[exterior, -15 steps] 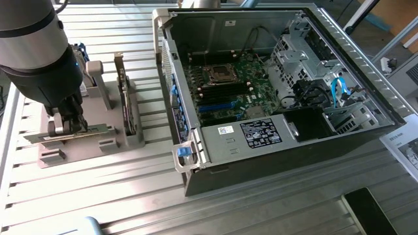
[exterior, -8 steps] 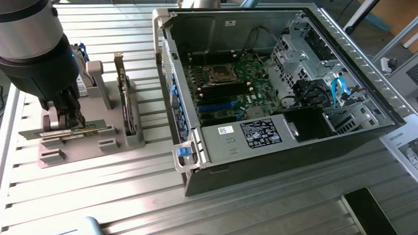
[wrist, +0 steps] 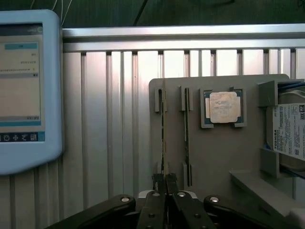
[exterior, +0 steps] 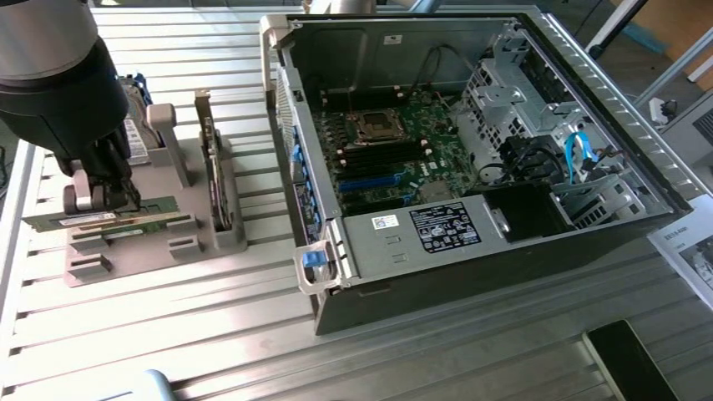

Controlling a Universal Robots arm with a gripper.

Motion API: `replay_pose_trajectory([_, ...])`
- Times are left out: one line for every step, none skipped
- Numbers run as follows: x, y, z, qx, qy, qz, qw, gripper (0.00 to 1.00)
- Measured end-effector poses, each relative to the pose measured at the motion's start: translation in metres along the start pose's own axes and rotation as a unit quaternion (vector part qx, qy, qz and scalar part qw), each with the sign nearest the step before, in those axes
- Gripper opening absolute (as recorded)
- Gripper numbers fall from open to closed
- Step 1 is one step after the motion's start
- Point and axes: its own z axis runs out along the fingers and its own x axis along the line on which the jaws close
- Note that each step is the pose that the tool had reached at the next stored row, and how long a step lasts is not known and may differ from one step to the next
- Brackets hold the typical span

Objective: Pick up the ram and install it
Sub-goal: 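Pick up the ram and move it above insertion slot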

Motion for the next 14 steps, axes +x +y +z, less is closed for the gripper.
replay_pose_trajectory([0.0,-0.0001,-0.0023,0.0,0.0,0.0,1.0,0.12])
replay_pose_trajectory([0.0,-0.0001,-0.0048,0.0,0.0,0.0,1.0,0.12])
replay_pose_trajectory([0.0,-0.0001,-0.0072,0.0,0.0,0.0,1.0,0.12])
replay_pose_trajectory([0.0,-0.0001,-0.0097,0.0,0.0,0.0,1.0,0.12])
replay_pose_trajectory([0.0,-0.0002,-0.0117,0.0,0.0,0.0,1.0,0.12])
replay_pose_trajectory([0.001,-0.0002,-0.0136,0.0,0.0,0.0,1.0,0.12])
replay_pose_trajectory([0.001,-0.0002,-0.0153,0.0,0.0,0.0,1.0,0.12])
replay_pose_trajectory([0.001,-0.0003,-0.017,0.0,0.0,0.0,1.0,0.12])
replay_pose_trajectory([0.001,-0.0003,-0.0186,0.0,0.0,0.0,1.0,0.12])
replay_pose_trajectory([0.001,-0.0004,-0.0202,0.0001,0.0,0.0,1.0,0.12])
replay_pose_trajectory([0.001,-0.0004,-0.0227,0.0,0.0,0.0,1.0,0.12])
replay_pose_trajectory([0.001,-0.0004,-0.0246,0.0,0.0,0.0,1.0,0.12])
replay_pose_trajectory([0.001,-0.0004,-0.026,0.0,0.0,0.0,1.0,0.12])
replay_pose_trajectory([0.001,-0.0005,-0.0275,0.0,0.0,0.0,1.0,0.12])
